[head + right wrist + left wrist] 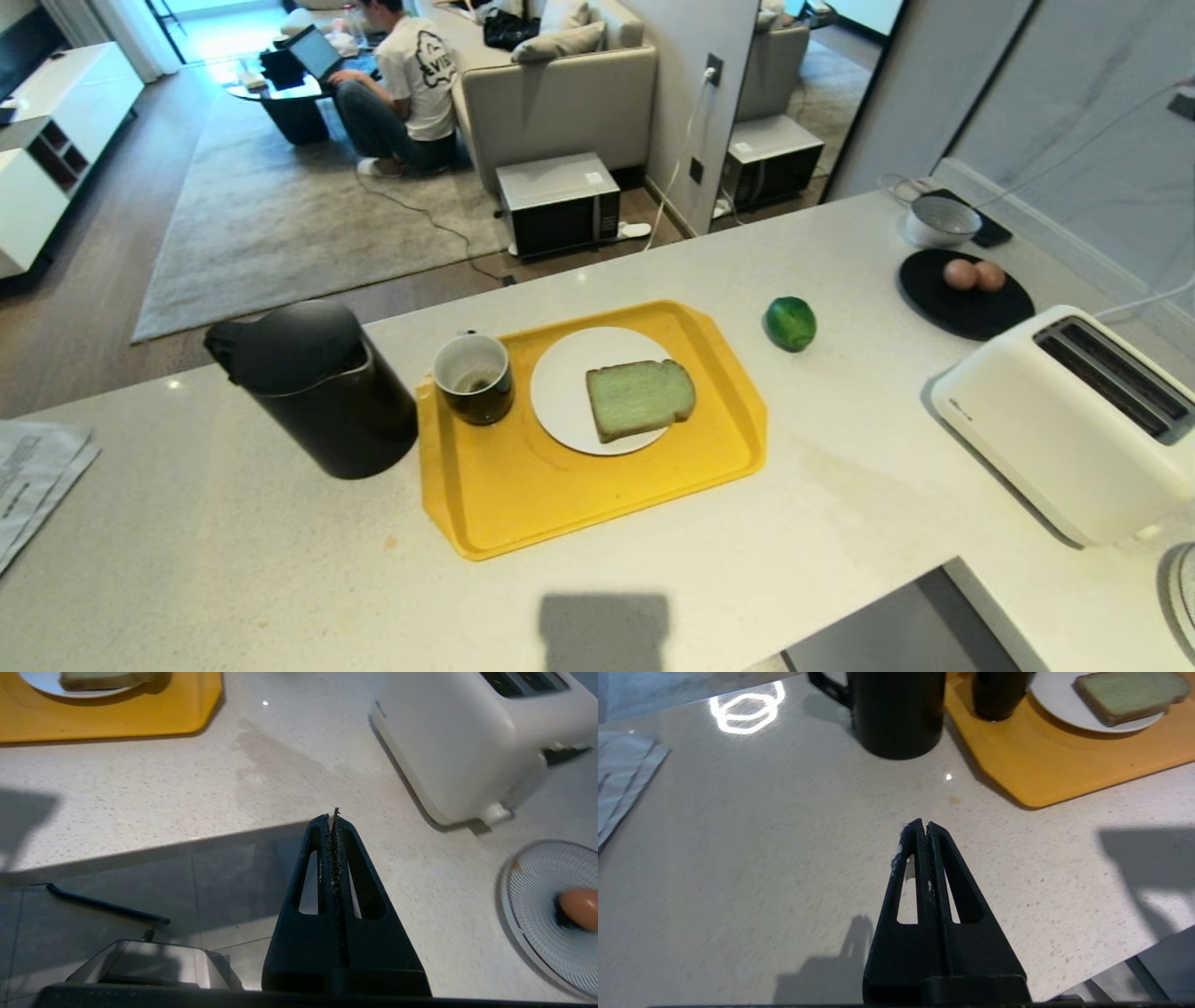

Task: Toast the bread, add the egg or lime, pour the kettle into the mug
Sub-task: Pick up the egg

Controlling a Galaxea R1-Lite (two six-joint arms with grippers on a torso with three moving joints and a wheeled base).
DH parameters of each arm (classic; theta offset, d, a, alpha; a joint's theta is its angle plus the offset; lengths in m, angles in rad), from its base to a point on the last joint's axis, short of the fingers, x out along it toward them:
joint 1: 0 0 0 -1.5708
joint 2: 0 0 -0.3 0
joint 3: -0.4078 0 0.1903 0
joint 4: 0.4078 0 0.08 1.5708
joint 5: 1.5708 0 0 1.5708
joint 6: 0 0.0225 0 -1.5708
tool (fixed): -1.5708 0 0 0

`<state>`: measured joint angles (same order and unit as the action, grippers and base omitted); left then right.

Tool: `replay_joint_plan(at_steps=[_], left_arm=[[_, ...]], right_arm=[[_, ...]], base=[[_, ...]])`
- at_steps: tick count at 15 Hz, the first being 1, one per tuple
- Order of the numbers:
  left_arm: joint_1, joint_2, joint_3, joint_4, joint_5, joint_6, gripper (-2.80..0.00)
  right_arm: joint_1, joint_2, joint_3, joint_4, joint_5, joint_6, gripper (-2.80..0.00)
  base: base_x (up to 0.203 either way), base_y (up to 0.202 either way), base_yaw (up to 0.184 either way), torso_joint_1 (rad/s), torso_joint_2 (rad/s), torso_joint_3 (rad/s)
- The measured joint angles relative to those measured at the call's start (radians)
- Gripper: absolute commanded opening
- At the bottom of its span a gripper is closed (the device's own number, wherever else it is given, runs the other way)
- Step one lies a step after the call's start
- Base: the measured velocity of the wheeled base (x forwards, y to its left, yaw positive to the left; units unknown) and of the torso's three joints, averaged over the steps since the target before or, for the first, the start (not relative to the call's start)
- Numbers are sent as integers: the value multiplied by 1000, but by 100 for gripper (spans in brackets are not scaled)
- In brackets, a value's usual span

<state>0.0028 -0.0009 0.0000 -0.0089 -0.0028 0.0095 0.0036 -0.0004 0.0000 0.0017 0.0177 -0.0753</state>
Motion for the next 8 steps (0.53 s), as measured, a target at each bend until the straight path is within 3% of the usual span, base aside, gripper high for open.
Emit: replay_joint_plan(at_steps=[3,8], left_arm=[[0,0,0,0,0,0,-280],[1,0,0,0,-1,0,-280]], right_arm=[[0,0,0,0,-1,2,-280],[0,0,0,1,-3,2,-280]], base=[[1,-6,136,1,5,3],[0,0,11,0,1,0]])
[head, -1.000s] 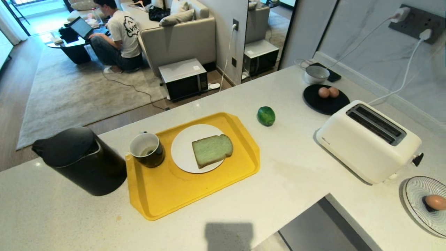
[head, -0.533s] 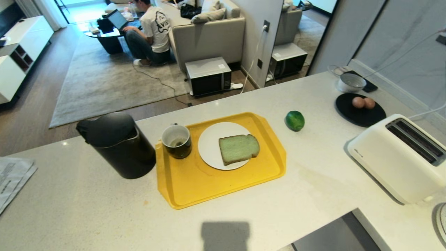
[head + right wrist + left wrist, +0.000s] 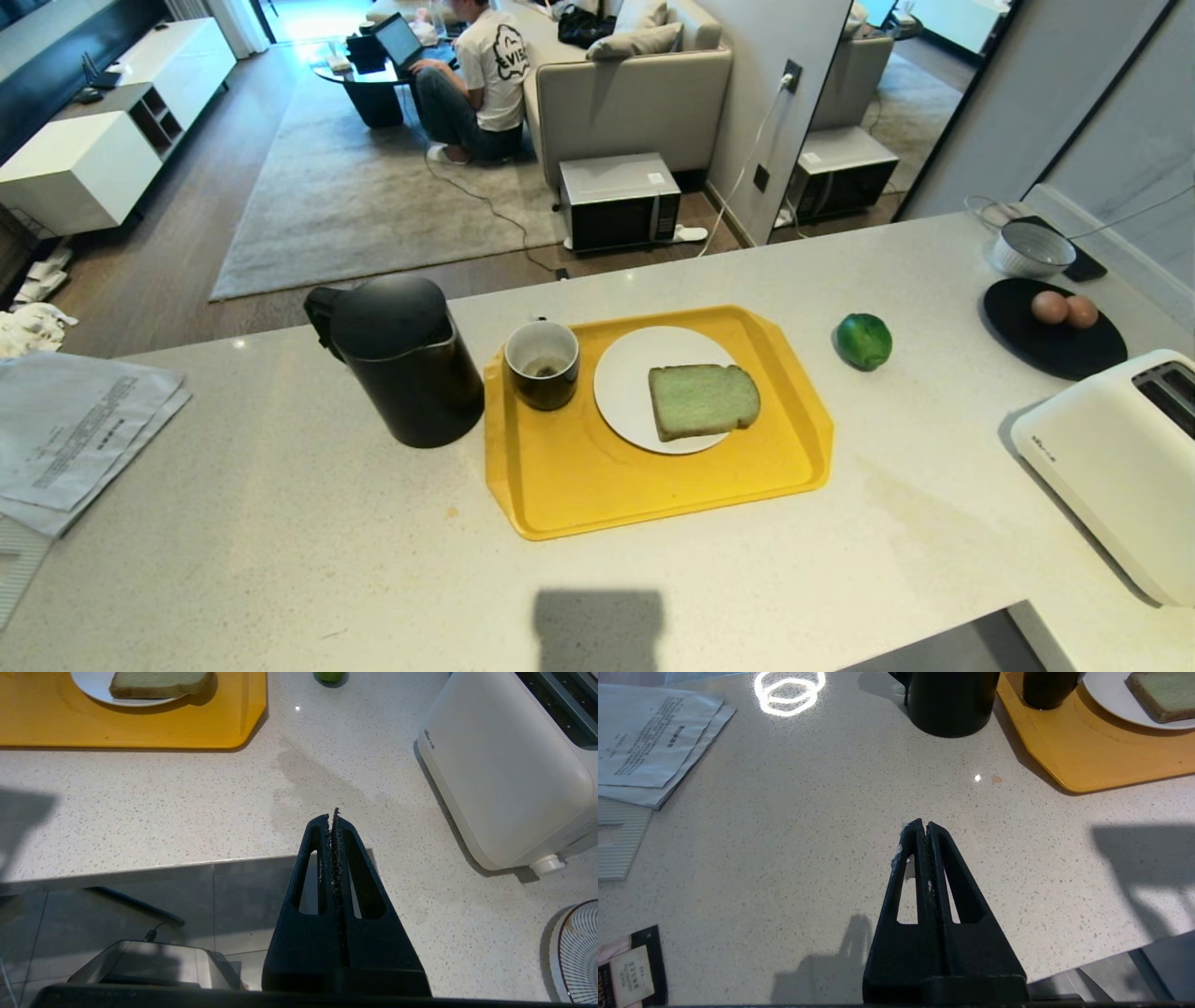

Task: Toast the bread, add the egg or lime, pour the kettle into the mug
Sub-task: Pick up the egg

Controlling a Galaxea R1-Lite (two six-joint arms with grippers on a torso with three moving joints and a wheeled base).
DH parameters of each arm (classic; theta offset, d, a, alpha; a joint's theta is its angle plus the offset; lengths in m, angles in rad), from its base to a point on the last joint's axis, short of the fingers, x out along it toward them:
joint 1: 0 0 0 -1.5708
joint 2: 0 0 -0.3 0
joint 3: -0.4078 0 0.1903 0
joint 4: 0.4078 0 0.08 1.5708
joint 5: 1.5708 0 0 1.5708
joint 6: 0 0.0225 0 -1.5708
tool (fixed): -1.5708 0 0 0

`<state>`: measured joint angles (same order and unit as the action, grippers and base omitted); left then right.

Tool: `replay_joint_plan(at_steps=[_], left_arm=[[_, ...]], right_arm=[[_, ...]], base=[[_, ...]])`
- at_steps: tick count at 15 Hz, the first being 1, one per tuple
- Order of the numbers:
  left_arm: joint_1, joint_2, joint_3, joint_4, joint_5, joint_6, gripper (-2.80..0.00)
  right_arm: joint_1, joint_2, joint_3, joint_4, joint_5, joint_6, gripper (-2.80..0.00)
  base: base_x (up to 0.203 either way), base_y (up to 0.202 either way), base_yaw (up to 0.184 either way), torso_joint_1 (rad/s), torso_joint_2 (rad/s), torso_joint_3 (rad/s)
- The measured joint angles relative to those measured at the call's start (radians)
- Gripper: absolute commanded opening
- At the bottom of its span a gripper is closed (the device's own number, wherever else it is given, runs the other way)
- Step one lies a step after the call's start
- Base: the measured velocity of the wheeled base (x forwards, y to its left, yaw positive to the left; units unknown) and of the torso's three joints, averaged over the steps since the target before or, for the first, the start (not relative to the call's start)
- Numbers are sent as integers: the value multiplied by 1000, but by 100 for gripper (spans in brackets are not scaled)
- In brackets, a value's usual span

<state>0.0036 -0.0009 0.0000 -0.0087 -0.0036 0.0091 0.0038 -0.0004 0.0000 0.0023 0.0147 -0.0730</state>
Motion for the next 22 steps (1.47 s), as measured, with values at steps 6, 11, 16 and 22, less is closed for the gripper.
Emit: replay_joint_plan(at_steps=[6,11,16,22], left_arm=[[-2,0,0,1,1,0,-280],[-2,0,0,0,1,0,-280],[-2,0,0,0,0,0,-280],[-1,0,0,0,0,0,-280]], right_arm=[[-1,0,0,-1,3,-4,-280],[-1,0,0,-1,2,0,-280],[0,0,0,-1,0,2,-280],[0,0,0,-1,-2,2,-280]], base=[[1,-2,14,0,0,0],[0,-5,117,1,3,3],[0,0,0,0,0,0],[0,0,0,0,0,0]])
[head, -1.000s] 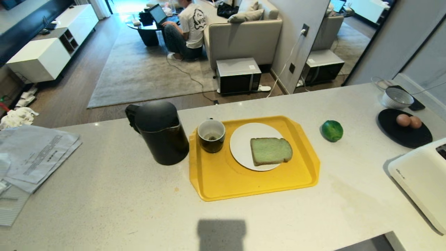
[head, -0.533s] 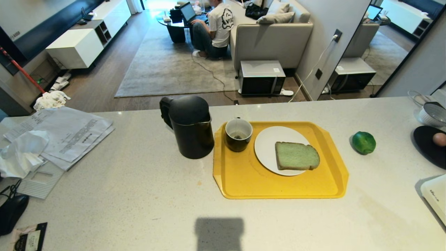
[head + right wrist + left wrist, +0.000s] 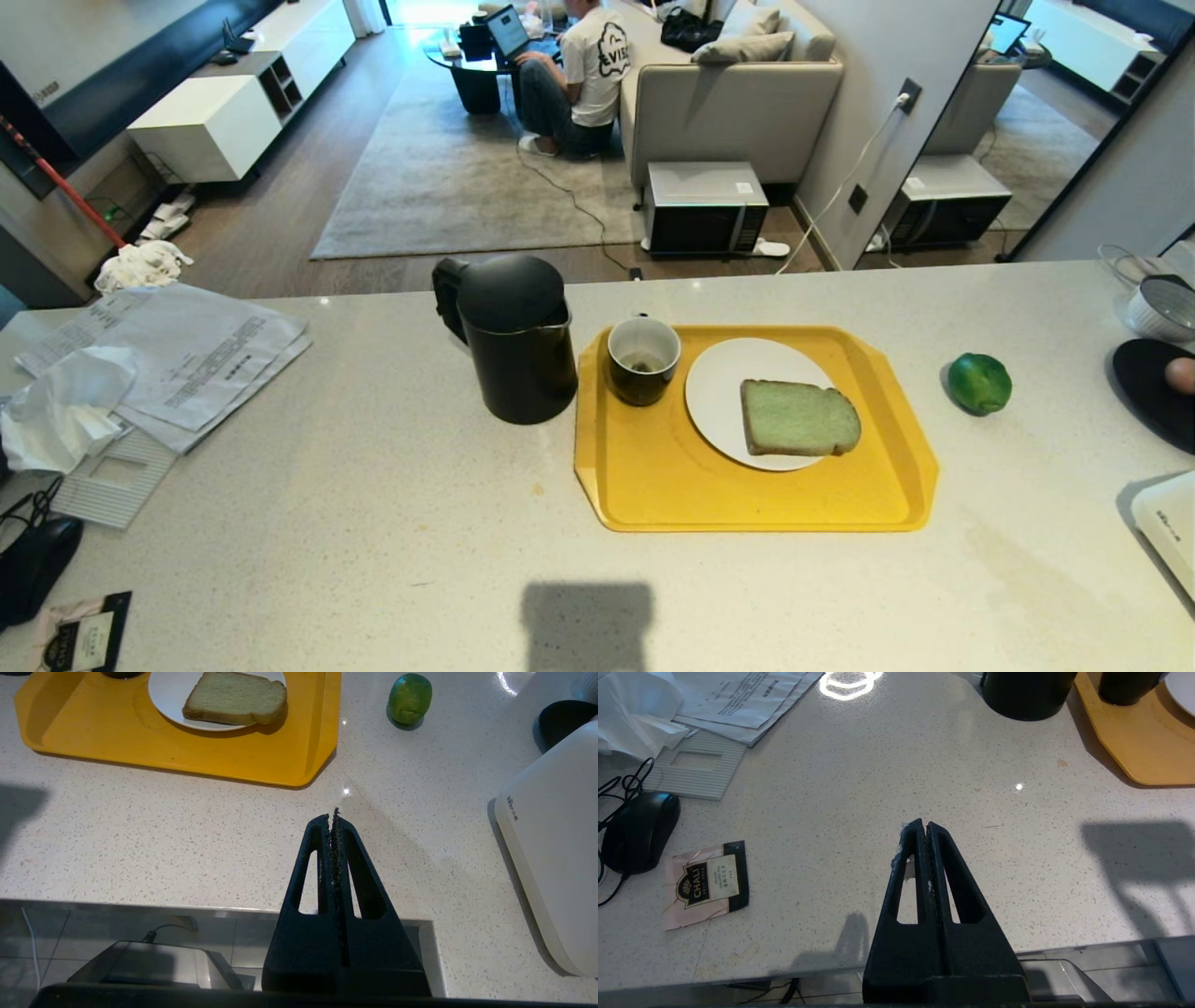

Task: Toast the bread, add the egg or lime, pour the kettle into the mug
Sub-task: Pick up the egg

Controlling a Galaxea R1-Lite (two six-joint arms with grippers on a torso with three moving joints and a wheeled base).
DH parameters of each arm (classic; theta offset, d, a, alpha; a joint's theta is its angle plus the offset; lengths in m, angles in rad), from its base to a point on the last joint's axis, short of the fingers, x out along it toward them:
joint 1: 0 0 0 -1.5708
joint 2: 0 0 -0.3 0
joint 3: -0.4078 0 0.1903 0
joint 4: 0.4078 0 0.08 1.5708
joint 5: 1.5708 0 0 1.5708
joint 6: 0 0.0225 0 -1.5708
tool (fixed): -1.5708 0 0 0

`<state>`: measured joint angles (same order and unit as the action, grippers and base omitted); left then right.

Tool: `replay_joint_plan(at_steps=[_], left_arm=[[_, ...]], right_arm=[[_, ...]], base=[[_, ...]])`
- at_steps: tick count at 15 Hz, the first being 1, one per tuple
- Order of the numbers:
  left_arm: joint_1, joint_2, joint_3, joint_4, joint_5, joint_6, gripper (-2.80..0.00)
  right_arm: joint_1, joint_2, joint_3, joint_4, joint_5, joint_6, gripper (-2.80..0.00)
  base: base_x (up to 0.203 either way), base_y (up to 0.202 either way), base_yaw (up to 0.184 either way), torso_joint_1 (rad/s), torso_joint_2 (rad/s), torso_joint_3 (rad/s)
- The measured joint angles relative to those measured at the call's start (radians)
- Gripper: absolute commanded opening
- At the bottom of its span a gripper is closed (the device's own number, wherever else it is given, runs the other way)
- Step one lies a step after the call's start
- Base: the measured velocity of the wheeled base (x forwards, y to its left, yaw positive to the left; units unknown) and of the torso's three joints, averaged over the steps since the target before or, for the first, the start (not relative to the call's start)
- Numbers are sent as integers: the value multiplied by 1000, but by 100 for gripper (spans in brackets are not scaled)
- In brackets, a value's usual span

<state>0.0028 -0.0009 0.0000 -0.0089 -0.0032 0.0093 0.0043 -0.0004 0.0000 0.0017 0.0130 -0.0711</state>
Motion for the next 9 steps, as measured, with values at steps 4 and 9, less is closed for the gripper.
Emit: replay_joint_plan(at_steps=[4,9], left_arm=[[0,0,0,0,0,0,-280],[0,0,0,0,0,0,-280]], right_arm=[[-1,0,0,0,0,0,-280],[-1,0,0,0,6,0,-280]], base=[[0,0,0,0,0,0],[0,0,0,0,0,0]])
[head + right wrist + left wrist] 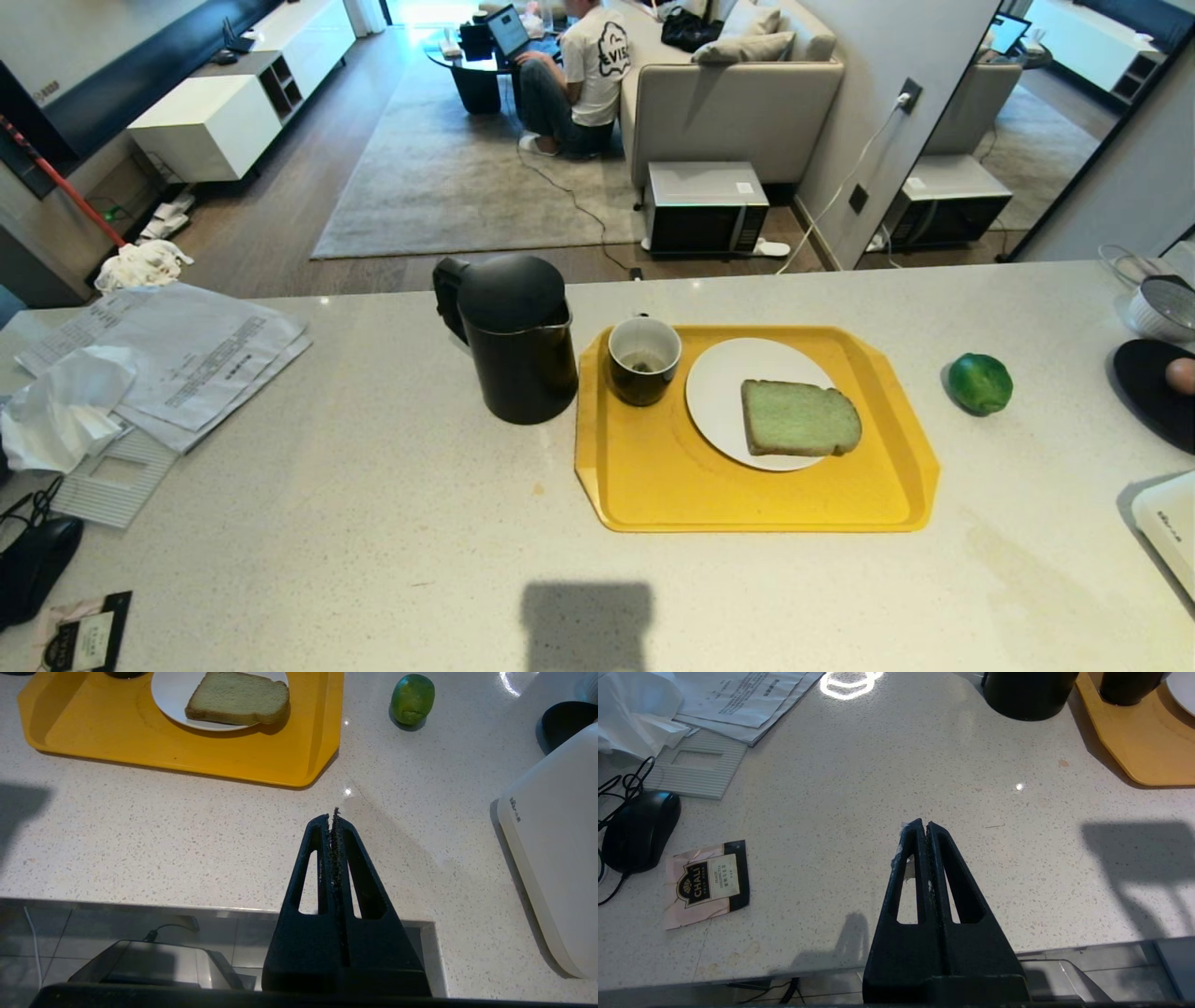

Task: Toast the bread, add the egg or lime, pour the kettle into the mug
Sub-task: Pick up the egg

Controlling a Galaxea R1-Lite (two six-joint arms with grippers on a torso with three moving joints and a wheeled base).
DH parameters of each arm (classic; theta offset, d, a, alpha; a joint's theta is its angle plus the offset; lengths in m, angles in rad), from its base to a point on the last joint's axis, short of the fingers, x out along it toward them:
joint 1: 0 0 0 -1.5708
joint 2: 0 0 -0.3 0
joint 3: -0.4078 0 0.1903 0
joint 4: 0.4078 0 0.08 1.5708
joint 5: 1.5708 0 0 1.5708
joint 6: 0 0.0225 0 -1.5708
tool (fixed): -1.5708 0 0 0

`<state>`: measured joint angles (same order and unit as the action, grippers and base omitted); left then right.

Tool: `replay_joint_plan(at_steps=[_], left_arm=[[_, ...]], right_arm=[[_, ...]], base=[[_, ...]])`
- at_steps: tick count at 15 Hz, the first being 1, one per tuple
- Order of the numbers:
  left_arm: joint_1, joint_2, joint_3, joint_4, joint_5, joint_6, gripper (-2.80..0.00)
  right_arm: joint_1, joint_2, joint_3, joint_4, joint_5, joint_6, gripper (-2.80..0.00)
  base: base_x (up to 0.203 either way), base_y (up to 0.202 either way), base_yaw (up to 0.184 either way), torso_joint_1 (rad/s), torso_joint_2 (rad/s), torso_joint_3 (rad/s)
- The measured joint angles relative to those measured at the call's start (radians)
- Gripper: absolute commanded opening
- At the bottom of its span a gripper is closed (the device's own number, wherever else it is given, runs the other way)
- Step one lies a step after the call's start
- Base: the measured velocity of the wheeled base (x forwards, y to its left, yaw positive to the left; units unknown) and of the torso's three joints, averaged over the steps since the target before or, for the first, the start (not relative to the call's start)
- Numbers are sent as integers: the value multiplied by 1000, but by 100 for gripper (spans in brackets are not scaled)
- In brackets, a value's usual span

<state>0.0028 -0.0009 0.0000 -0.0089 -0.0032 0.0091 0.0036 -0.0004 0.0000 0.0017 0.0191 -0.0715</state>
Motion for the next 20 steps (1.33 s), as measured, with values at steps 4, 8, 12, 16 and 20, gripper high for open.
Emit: replay_joint_plan(at_steps=[4,8,12,16,20], left_arm=[[0,0,0,0,0,0,-280],[0,0,0,0,0,0,-280],[0,0,0,0,0,0,-280],[0,0,0,0,0,0,-280],[0,0,0,0,0,0,-280]], right_arm=[[0,0,0,0,2,-6,-280],[0,0,0,0,0,-1,-280],[0,0,0,0,-6,0,-280],[0,0,0,0,-6,0,-280],[0,0,0,0,-5,0,-280]], base=[[0,0,0,0,0,0],[0,0,0,0,0,0],[0,0,0,0,0,0],[0,0,0,0,0,0],[0,0,0,0,0,0]])
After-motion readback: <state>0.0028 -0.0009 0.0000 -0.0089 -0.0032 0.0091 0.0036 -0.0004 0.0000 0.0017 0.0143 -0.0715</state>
